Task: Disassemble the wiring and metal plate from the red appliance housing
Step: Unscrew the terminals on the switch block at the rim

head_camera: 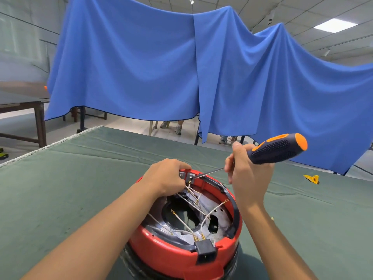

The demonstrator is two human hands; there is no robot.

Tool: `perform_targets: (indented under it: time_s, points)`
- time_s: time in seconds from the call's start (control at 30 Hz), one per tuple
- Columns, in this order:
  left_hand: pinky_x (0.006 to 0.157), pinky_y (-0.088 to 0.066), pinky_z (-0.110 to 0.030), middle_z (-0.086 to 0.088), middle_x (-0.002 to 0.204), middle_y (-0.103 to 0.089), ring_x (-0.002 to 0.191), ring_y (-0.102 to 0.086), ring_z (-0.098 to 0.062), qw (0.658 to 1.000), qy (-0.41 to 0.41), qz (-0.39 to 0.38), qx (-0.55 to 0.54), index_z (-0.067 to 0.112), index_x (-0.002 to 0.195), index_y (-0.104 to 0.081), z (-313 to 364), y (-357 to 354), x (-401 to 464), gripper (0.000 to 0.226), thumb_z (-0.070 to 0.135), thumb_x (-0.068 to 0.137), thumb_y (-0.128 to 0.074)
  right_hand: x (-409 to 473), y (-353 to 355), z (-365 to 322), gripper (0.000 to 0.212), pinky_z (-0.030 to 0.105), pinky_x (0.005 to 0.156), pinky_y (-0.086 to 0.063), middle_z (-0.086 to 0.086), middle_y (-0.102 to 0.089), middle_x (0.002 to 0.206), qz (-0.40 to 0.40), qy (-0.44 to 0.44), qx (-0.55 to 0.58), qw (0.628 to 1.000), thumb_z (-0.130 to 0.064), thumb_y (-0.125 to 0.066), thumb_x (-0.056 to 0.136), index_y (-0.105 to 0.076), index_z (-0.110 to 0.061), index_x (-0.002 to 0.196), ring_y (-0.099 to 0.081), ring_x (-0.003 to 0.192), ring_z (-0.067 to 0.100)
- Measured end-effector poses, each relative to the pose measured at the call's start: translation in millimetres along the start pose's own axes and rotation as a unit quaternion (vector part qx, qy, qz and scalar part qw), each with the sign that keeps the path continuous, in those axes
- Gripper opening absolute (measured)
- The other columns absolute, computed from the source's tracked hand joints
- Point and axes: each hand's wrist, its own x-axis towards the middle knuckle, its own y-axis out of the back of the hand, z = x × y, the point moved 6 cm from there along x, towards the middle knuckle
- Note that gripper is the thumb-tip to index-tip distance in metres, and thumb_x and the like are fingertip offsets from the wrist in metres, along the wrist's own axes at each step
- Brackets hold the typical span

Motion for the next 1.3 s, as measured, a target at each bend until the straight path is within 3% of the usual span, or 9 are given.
perform_targets:
  time_s: [0.1, 0.27, 0.4, 0.53, 0.87, 1.13, 1.3]
  points:
    - [0.092, -0.048, -0.034, 0.006, 0.119, -0.065, 0.110, -0.058, -0.021, 1.000, 0.001, -0.006, -0.009, 0.036, 0.122, -0.060, 2, 2, -2, 0.051, 0.021, 0.073, -0.055, 8, -6, 2, 0.037, 0.016, 0.040, -0.032, -0.002, -0.037, 0.039, 0.060, -0.014, 0.013, 0.998, 0.004, -0.051, 0.083, -0.039, -0.001, 0.049, -0.035, 0.037, 0.010]
    - [0.087, -0.051, -0.036, 0.007, 0.105, -0.070, 0.100, -0.062, -0.020, 1.000, -0.006, -0.005, -0.030, 0.031, 0.108, -0.067, 4, 4, -2, 0.056, 0.031, 0.058, -0.044, 27, -10, 12, 0.025, 0.015, 0.037, -0.027, 0.004, -0.036, 0.043, 0.117, -0.066, -0.013, 0.991, 0.002, -0.050, 0.078, -0.045, 0.013, 0.056, -0.029, 0.036, 0.008]
    - [0.091, -0.050, -0.036, 0.007, 0.111, -0.069, 0.104, -0.061, -0.021, 0.999, -0.004, 0.001, -0.032, 0.032, 0.113, -0.067, 2, 2, 2, 0.061, 0.031, 0.057, -0.042, 36, -4, 25, 0.024, 0.015, 0.036, -0.026, -0.006, -0.036, 0.035, 0.137, -0.109, 0.000, 0.985, -0.003, -0.051, 0.077, -0.046, -0.001, 0.054, -0.031, 0.033, 0.010]
    - [0.093, -0.049, -0.036, 0.007, 0.115, -0.067, 0.106, -0.060, -0.020, 0.999, 0.001, -0.002, -0.034, 0.033, 0.117, -0.065, 0, 2, 3, 0.055, 0.022, 0.065, -0.053, 39, 3, 38, 0.034, 0.016, 0.037, -0.024, -0.008, -0.037, 0.035, 0.159, -0.149, 0.033, 0.975, -0.007, -0.053, 0.078, -0.039, -0.014, 0.048, -0.033, 0.033, 0.011]
    - [0.094, -0.048, -0.035, 0.010, 0.116, -0.067, 0.110, -0.059, -0.017, 1.000, -0.001, 0.003, -0.028, 0.034, 0.119, -0.063, -4, -1, 7, 0.056, 0.014, 0.068, -0.051, 36, 6, 25, 0.026, 0.016, 0.039, -0.023, -0.007, -0.032, 0.038, 0.161, -0.130, 0.092, 0.974, -0.014, -0.051, 0.065, -0.034, -0.016, 0.045, -0.029, 0.036, 0.013]
    - [0.100, -0.045, -0.032, 0.009, 0.123, -0.063, 0.116, -0.056, -0.014, 0.999, -0.019, 0.005, -0.035, 0.029, 0.125, -0.060, -7, -3, 18, 0.062, 0.009, 0.067, -0.048, 30, 0, 21, 0.035, 0.018, 0.040, -0.024, -0.009, -0.032, 0.036, 0.148, -0.094, 0.090, 0.980, -0.014, -0.050, 0.066, -0.038, -0.020, 0.034, -0.029, 0.037, 0.013]
    - [0.089, -0.049, -0.032, 0.005, 0.110, -0.069, 0.105, -0.061, -0.020, 0.999, -0.027, 0.007, -0.032, 0.029, 0.113, -0.066, -7, -2, 22, 0.052, 0.013, 0.067, -0.050, 33, 9, 20, 0.037, 0.018, 0.041, -0.023, -0.011, -0.033, 0.036, 0.159, -0.083, 0.076, 0.981, -0.015, -0.051, 0.066, -0.039, -0.022, 0.033, -0.029, 0.037, 0.013]
